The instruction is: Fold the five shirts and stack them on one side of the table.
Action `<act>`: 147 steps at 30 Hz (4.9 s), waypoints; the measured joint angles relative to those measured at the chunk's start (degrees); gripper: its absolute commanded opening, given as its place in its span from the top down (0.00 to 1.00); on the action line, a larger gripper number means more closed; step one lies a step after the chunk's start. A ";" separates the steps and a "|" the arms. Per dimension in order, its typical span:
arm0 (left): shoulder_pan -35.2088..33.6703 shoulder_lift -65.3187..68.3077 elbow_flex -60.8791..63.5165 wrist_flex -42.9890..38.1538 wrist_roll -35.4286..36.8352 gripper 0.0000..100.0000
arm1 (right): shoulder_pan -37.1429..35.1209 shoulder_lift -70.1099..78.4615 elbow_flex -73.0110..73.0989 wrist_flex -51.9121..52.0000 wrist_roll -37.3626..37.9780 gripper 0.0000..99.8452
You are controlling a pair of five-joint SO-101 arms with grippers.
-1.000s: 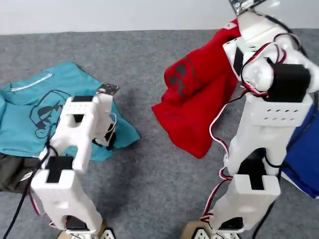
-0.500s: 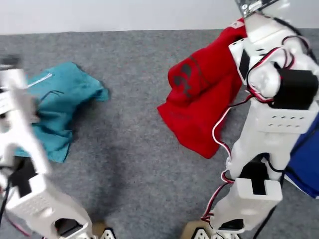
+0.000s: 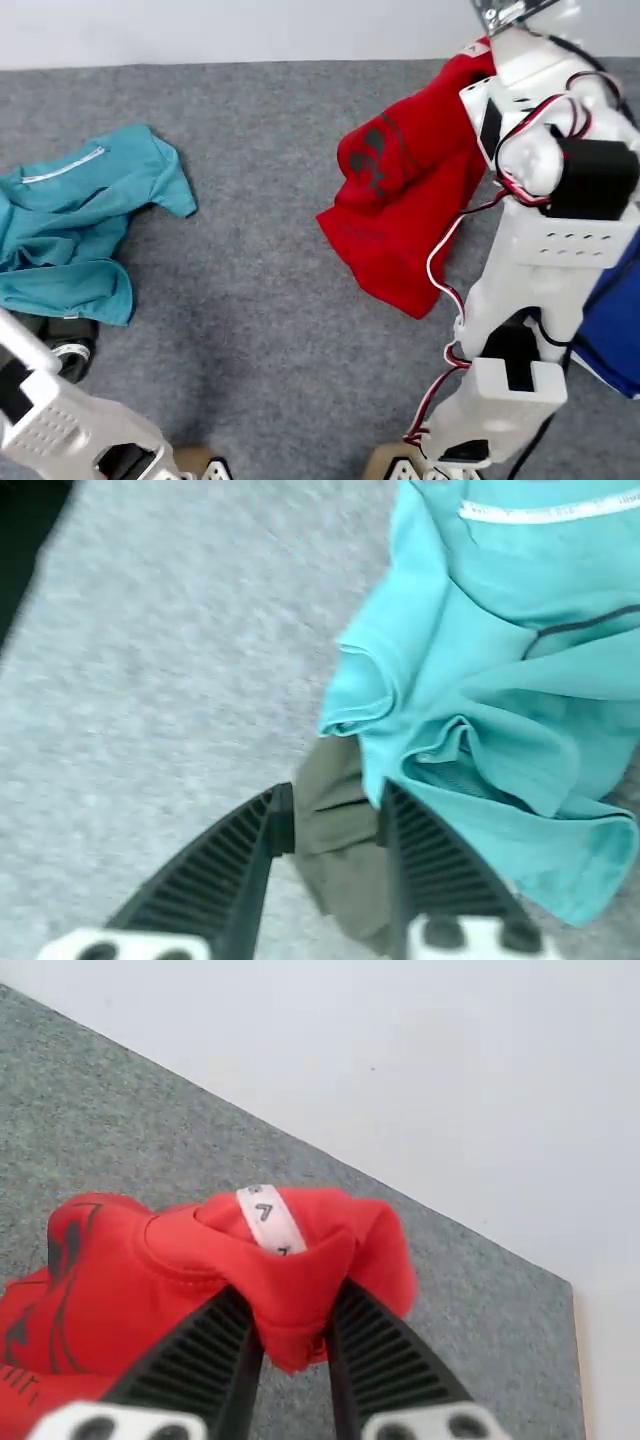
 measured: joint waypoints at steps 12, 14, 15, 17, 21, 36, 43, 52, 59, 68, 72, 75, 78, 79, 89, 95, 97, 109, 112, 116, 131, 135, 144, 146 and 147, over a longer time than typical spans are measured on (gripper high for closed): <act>4.13 -10.81 -15.38 2.73 -0.88 0.83 | -8.79 0.00 0.00 0.00 0.00 0.99; 6.15 -13.98 -13.27 2.73 -0.88 0.83 | -14.24 0.00 0.44 0.00 0.00 0.99; 6.95 -15.30 -11.96 2.73 -0.88 0.83 | -17.23 0.00 1.58 0.00 0.00 0.99; 8.35 -17.67 -8.88 2.73 -0.88 0.83 | -23.65 0.35 5.01 0.00 0.00 0.99; 8.88 -20.84 -2.73 2.73 -0.88 0.83 | -35.60 4.40 13.71 0.00 0.00 0.99; 9.14 -22.15 9.93 2.29 -0.97 0.83 | -47.74 9.49 18.73 0.00 -3.43 0.74; 14.68 -22.24 16.53 0.97 -0.97 0.83 | -35.25 5.27 18.73 0.00 -3.87 0.74; 27.08 -22.24 29.80 -4.66 -0.62 0.83 | -23.82 2.02 31.21 0.00 -4.04 0.74; 28.31 -22.24 35.52 -8.79 0.97 0.83 | -23.21 -8.00 51.78 0.00 -4.04 0.74; 28.22 -22.24 40.18 -11.60 0.97 0.83 | -23.30 -15.47 76.66 -0.35 -4.04 0.74; 28.31 -22.24 43.52 -14.51 0.97 0.83 | -23.30 -15.56 85.36 -6.15 -4.13 0.74; 28.40 -22.24 45.01 -15.38 0.97 0.83 | -23.30 -15.56 91.25 -11.87 -4.22 0.74; 28.40 -22.24 45.80 -15.56 0.97 0.83 | -23.30 -15.56 95.65 -16.79 -4.22 0.74; 28.40 -22.24 45.98 -15.56 0.97 0.83 | -23.30 -15.56 96.88 -18.37 -4.22 0.74; 28.40 -22.24 45.98 -15.65 0.97 0.83 | -16.35 -3.52 95.03 -25.41 -4.22 0.98; 28.40 -22.24 45.98 -15.65 0.97 0.83 | -15.38 -1.49 79.21 -18.46 -4.22 0.99; 28.40 -22.24 45.98 -15.65 0.97 0.83 | -15.30 -1.49 73.14 -15.56 -3.16 0.99; 28.40 -22.24 45.98 -15.65 0.97 0.83 | -15.30 -0.88 38.77 -9.23 0.79 0.99; 28.40 -22.24 45.98 -15.65 0.97 0.83 | -14.95 -0.88 35.69 -5.27 0.97 0.99; 28.40 -22.24 45.98 -15.65 0.97 0.83 | -14.24 -0.97 37.36 -0.18 1.49 0.99; 28.40 -22.24 45.98 -15.65 0.97 0.83 | -17.85 -1.32 80.70 -0.18 6.33 0.99; 29.71 -22.24 47.82 -15.65 0.97 0.84 | -20.66 -1.76 85.71 -0.18 6.33 0.96; 32.00 -22.24 49.76 -15.74 0.97 0.88 | -22.15 -8.44 86.42 -0.18 4.48 0.74; 32.00 -22.24 49.76 -15.74 0.97 0.88 | -22.86 -11.25 86.42 -0.18 4.40 0.73; 32.00 -22.24 49.76 -15.74 0.97 0.88 | -23.38 -12.48 86.42 -0.18 4.31 0.72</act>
